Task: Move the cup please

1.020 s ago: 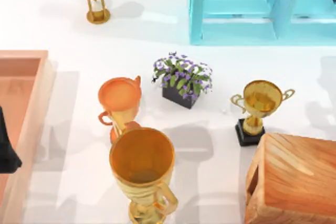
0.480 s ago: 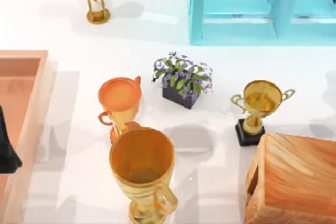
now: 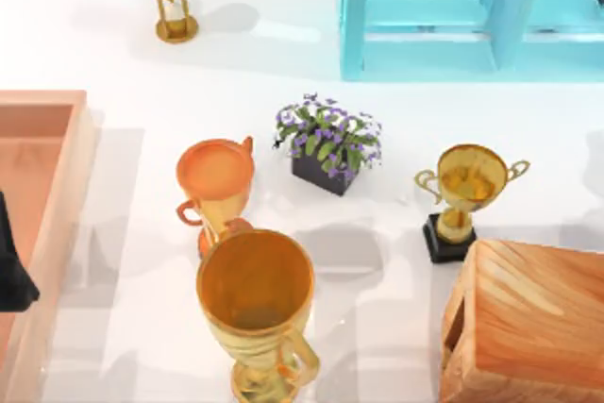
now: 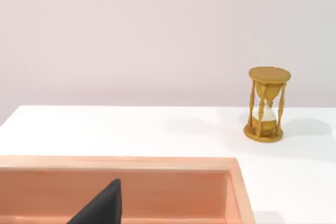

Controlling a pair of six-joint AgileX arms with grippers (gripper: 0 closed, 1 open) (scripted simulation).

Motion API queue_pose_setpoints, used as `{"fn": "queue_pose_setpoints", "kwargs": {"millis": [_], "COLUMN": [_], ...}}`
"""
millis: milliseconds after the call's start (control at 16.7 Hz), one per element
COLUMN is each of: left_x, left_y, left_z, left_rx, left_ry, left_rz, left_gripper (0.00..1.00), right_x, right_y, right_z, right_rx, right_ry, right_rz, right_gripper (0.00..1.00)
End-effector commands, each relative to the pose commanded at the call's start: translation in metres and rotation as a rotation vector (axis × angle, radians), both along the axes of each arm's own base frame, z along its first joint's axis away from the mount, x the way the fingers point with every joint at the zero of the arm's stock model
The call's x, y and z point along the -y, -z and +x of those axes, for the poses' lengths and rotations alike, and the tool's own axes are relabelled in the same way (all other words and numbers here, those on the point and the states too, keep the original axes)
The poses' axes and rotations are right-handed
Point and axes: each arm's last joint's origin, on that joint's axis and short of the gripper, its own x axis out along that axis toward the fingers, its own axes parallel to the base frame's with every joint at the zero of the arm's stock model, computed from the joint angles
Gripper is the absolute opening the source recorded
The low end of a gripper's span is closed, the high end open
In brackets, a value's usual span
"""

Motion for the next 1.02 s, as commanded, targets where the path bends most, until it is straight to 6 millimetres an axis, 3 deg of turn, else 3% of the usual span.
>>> {"fn": "queue_pose_setpoints", "kwargs": {"millis": [600, 1020], "left_x": [0.0, 0.0], "left_y": [0.0, 0.0], "left_z": [0.0, 0.0], "left_rx": [0.0, 0.0], "left_ry": [0.0, 0.0], "left_rz": [0.0, 0.0], "left_gripper": [1.0, 1.0], "right_x": [0.0, 0.0], "right_y": [0.0, 0.0], "right_z": [0.0, 0.0], "right_rx": [0.0, 0.0], "right_ry": [0.0, 0.0], "right_rz": [0.0, 0.0], "right_gripper": [0.02, 0.0]}}
